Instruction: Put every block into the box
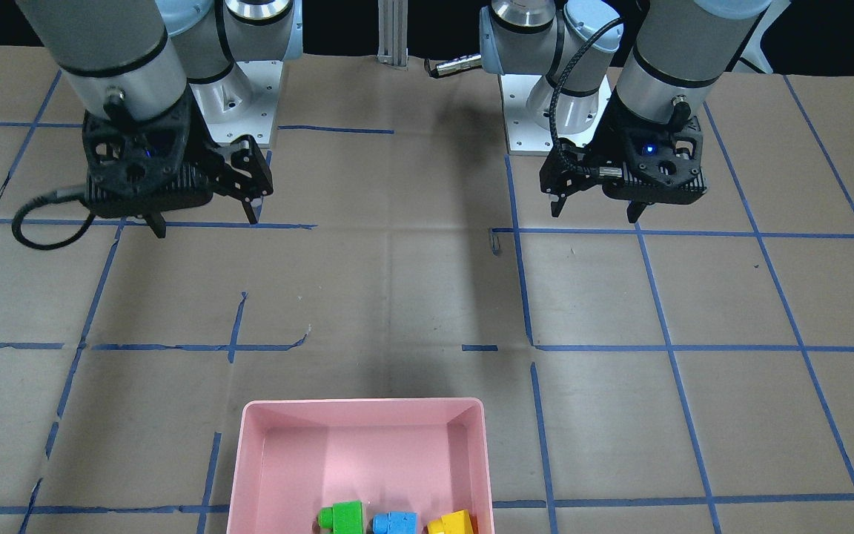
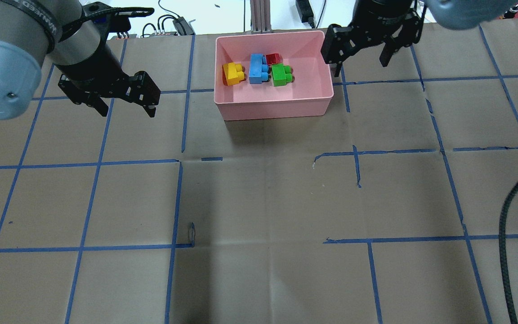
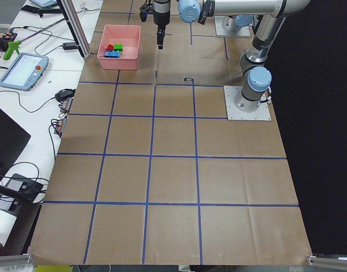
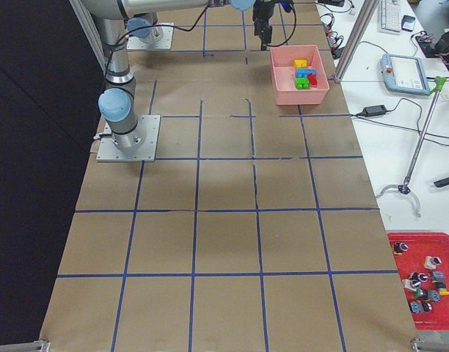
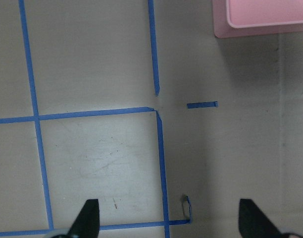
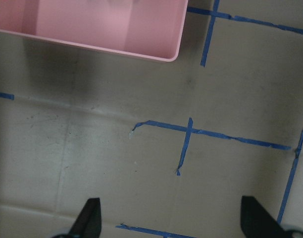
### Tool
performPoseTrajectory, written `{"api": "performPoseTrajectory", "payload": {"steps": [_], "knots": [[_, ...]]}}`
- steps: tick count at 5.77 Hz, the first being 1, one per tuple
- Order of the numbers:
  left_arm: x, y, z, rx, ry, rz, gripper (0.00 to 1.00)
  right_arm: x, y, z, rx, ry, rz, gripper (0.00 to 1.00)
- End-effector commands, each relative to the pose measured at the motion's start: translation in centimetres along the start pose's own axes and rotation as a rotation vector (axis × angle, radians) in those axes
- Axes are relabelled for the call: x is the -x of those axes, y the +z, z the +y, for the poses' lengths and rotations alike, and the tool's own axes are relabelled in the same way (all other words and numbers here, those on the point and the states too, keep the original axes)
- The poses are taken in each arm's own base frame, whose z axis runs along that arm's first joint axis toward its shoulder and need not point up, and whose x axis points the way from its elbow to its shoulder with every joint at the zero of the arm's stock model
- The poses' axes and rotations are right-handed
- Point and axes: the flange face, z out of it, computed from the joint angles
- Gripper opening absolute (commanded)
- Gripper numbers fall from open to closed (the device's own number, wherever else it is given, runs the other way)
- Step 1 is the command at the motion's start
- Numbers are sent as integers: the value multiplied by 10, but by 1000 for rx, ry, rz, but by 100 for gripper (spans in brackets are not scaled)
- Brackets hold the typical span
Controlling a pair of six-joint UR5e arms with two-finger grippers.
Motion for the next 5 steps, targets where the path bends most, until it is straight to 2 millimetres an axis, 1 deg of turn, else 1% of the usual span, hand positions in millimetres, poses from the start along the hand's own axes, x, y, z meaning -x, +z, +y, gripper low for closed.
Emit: {"api": "performPoseTrajectory", "payload": {"steps": [1,2,5], "knots": [[0,1,0,2,0,0,100,0,18,70,-2,17,10,100],[0,1,1,1,0,-2,100,0,29,84,17,20,7,100],[0,2,2,4,0,0,100,0,33,83,25,21,2,100]]}}
